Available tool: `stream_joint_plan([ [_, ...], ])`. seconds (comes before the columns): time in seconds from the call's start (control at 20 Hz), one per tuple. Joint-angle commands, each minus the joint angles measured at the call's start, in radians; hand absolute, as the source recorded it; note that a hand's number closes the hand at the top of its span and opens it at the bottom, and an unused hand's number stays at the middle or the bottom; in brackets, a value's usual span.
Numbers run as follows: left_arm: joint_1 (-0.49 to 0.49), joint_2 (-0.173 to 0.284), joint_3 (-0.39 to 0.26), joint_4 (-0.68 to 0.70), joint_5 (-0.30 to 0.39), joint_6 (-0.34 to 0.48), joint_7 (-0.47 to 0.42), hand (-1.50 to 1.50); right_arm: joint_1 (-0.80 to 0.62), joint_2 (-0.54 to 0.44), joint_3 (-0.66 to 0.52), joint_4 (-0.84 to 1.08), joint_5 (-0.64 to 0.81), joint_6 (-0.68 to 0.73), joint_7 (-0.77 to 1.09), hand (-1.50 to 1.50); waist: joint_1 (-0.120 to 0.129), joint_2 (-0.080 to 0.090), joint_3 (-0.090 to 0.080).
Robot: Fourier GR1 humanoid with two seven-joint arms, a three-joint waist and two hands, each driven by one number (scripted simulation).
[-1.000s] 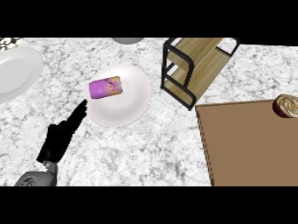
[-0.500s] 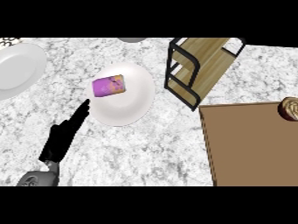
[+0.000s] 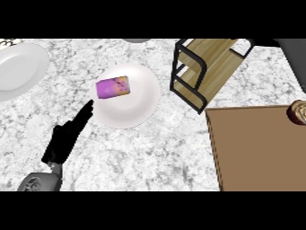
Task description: Pick the bell pepper from the tray and place it in the tiered shelf
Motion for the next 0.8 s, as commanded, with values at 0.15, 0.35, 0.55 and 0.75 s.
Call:
stream_joint_plan([
  [0.15, 0.02, 0.018, 0.012, -0.01, 0.008, -0.011, -0.013, 0.0, -0.022, 0.051, -0.225, 0.162, -0.232, 0.27, 0.132, -1.5, 0.011, -0.002, 0.001],
  [0.35, -0.003, -0.005, 0.0, 0.019, -0.006, 0.005, -0.011, 0.0, -0.03, 0.081, -0.334, 0.182, -0.343, 0.284, 0.182, -1.5, 0.001, 0.0, 0.001],
  [0.55, -0.046, 0.011, 0.011, 0.007, 0.005, -0.014, 0.027, 0.0, -0.055, 0.025, -0.421, 0.148, -0.431, 0.246, 0.22, -1.5, 0.009, 0.008, 0.001],
  [0.75, 0.027, 0.0, -0.008, 0.027, -0.02, 0.003, -0.051, 0.0, -0.029, -0.033, -0.499, 0.11, -0.508, 0.133, 0.225, -1.5, 0.005, 0.007, 0.001],
])
